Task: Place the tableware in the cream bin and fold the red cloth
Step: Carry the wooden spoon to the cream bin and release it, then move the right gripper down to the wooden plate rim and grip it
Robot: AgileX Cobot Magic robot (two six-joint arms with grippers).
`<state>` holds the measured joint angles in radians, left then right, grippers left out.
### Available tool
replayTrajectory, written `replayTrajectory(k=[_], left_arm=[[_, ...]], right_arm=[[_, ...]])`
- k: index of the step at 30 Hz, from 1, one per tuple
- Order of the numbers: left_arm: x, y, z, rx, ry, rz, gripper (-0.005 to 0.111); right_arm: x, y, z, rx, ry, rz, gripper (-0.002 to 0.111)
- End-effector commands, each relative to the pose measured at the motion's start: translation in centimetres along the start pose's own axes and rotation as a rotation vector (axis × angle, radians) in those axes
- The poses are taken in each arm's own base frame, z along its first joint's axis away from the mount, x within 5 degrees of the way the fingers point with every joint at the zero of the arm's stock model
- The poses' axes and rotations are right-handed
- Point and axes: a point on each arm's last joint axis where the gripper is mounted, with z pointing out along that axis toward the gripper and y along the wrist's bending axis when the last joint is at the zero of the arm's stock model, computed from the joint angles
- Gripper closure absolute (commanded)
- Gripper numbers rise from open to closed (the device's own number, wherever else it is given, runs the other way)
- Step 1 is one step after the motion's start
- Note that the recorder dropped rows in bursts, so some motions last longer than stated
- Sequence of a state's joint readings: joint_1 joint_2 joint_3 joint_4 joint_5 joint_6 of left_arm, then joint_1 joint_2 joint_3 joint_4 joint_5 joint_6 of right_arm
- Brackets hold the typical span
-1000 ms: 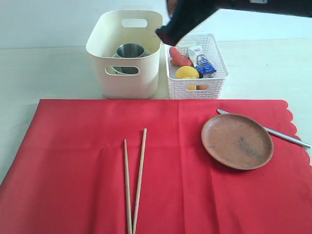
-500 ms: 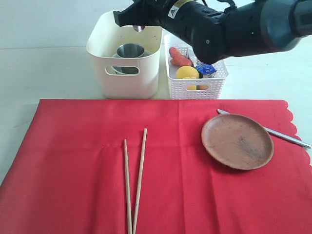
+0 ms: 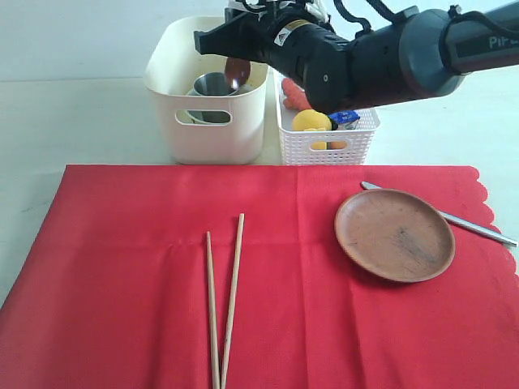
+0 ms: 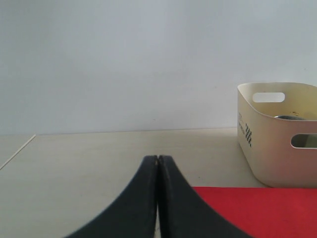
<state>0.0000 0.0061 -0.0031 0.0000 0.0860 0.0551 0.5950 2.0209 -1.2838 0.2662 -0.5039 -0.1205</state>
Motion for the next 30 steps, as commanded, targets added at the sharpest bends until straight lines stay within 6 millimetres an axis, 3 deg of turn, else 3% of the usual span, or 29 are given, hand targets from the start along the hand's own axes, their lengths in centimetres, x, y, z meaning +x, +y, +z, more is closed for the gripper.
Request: replayTrajectory(k=[1,5,8,10,12,13,16,17,19,22,24,30], left_arm=[[0.1,0.0,0.0,0.002,-0.001,-0.012,0.104],[0.1,0.0,0.0,0.002,-0.001,-0.012,0.104],[0.1,0.0,0.0,0.002,-0.001,-0.012,0.104],[0.1,0.0,0.0,0.002,-0.001,-0.012,0.104],[0.1,0.0,0.0,0.002,-0.001,-0.012,0.104],[0.1,0.0,0.0,0.002,-0.001,-0.012,0.104],[0.1,0.0,0.0,0.002,-0.001,-0.012,0.104],[0.1,0.0,0.0,0.002,-0.001,-0.012,0.104],[0.1,0.0,0.0,0.002,-0.001,-0.012,0.104],[0.1,0.0,0.0,0.002,-0.001,-0.012,0.104],[0.1,0.0,0.0,0.002,-0.001,-0.012,0.104],[0.1,0.0,0.0,0.002,-0.001,-0.012,0.104]], right_arm=[[-0.3,0.2,0.1,-0.003,-0.010,-0.038,0.057],[-0.6,0.3,0.0,-0.006,-0.008,-0.055,0.037],[-1.7,0.3,-1.0,-0.029,0.079,-0.089,0.034],[-3.6,0.1,-2.7,-0.059,0.171,-0.177,0.038],[-6.3,-0.4,-4.8,-0.076,0.214,-0.177,0.055],[-8.1,-1.0,-6.4,-0.078,0.226,-0.174,0.070],[-10.8,-2.0,-9.1,-0.076,0.239,-0.187,0.096],[-12.3,-2.7,-11.0,-0.071,0.250,-0.192,0.109],[-13.9,-3.5,-13.0,-0.056,0.255,-0.193,0.108],[-16.4,-5.1,-17.5,-0.006,0.284,-0.188,0.108],[-16.7,-5.3,-19.4,-0.002,0.347,-0.161,0.108],[-14.5,-5.4,-20.3,-0.011,0.507,-0.139,0.108]])
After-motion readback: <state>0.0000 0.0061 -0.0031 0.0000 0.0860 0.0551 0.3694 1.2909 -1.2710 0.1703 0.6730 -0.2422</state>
